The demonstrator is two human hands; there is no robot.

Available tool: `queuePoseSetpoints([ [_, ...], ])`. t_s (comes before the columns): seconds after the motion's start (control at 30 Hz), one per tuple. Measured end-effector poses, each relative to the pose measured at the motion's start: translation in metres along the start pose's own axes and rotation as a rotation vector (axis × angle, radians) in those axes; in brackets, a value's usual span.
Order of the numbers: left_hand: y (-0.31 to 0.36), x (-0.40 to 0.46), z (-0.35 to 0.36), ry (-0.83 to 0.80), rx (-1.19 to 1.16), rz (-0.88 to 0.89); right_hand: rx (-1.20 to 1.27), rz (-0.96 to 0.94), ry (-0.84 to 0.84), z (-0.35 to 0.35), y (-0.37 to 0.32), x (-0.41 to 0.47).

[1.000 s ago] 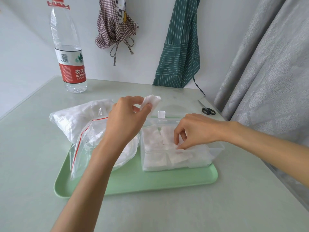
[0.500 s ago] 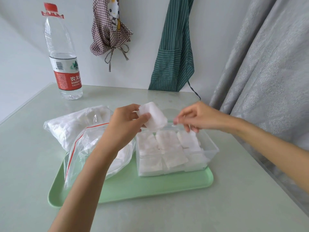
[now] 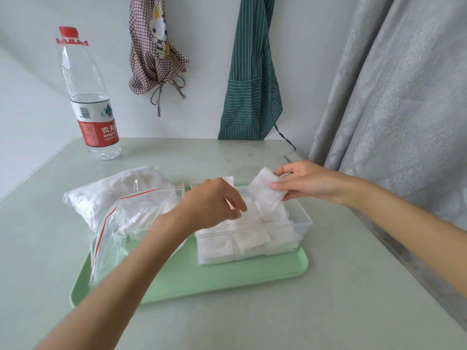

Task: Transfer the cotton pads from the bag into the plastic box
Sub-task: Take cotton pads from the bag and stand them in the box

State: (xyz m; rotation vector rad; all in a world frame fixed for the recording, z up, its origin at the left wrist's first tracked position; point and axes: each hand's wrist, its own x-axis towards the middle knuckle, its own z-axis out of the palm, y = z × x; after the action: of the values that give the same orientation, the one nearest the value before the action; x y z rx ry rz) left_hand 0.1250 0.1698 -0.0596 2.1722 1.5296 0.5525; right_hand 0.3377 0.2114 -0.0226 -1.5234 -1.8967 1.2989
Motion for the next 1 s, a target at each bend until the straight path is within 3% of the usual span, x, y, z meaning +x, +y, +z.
queuePoseSetpoints([
  [0.13, 0.017, 0.015, 0.009, -0.207, 0.429, 0.173, -0.193, 0.027, -0.085, -0.007, 0.004, -0.003],
  [0.37, 0.017, 0.032, 0.019, -0.244, 0.635, 0.298, -0.270, -0.007, -0.088, -0.012, 0.006, 0.003],
  [0.63, 0.009, 0.037, 0.008, -0.354, 0.550, 0.256, -0.205, -0.007, -0.152, -0.025, 0.010, 0.005],
  [0.73, 0.008, 0.034, -0.018, -0.276, 0.363, 0.111, -0.184, -0.013, -0.217, -0.018, 0.001, 0.005],
  [0.87, 0.012, 0.023, -0.040, -0.144, 0.244, 0.017, -0.368, -0.034, -0.264, 0.016, -0.004, 0.019],
  [1.0, 0.015, 0.015, -0.034, -0.218, 0.290, -0.038, -0.422, -0.065, -0.318, 0.037, -0.003, 0.024],
])
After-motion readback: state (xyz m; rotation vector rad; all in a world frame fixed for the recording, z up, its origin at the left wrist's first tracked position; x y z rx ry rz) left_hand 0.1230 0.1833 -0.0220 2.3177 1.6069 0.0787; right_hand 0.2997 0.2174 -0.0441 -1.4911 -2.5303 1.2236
